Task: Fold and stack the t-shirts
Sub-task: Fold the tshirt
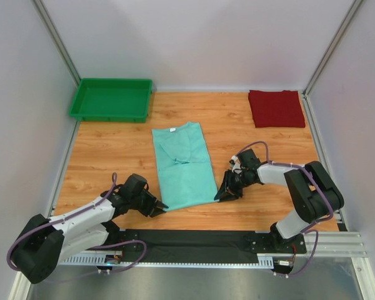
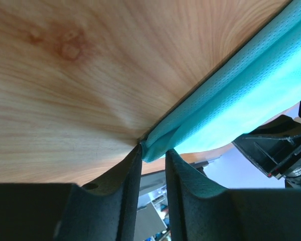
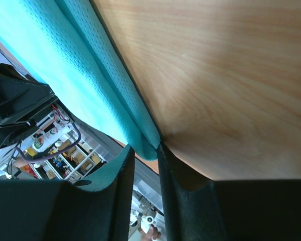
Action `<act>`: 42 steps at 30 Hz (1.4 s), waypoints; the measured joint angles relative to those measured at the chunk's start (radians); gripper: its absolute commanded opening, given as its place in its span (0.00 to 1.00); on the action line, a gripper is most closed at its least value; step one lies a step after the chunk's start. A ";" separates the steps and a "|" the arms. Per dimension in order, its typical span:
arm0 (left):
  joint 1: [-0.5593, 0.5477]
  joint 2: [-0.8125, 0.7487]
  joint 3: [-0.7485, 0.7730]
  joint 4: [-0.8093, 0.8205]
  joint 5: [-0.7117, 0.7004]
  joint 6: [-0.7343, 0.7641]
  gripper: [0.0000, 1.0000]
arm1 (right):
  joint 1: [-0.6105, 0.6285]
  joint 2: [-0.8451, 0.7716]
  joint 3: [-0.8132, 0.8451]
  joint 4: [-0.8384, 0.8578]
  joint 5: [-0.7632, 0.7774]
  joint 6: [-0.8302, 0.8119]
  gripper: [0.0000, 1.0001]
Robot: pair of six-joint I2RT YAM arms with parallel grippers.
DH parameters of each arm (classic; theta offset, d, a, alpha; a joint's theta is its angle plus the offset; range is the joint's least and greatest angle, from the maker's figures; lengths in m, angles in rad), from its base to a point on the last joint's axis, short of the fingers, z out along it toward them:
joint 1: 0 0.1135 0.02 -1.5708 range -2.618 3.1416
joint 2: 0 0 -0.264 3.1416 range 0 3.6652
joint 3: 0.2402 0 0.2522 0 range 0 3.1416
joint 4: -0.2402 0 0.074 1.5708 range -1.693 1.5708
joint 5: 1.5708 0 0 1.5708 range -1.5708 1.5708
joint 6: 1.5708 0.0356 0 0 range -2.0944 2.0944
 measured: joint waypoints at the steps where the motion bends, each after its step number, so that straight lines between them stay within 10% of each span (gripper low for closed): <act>1: 0.000 0.002 0.001 0.002 -0.005 0.002 0.30 | 0.000 0.000 -0.003 0.004 0.001 0.001 0.25; 10: 0.003 0.056 0.031 0.012 -0.031 0.053 0.00 | 0.000 0.027 -0.016 0.052 -0.014 0.016 0.00; 26: 0.015 0.200 0.273 -0.223 -0.055 0.544 0.00 | 0.061 -0.209 -0.111 -0.014 0.080 -0.002 0.00; 42: -0.052 -0.427 0.209 -0.582 0.108 0.649 0.00 | 0.532 -0.899 -0.303 -0.186 0.327 0.441 0.00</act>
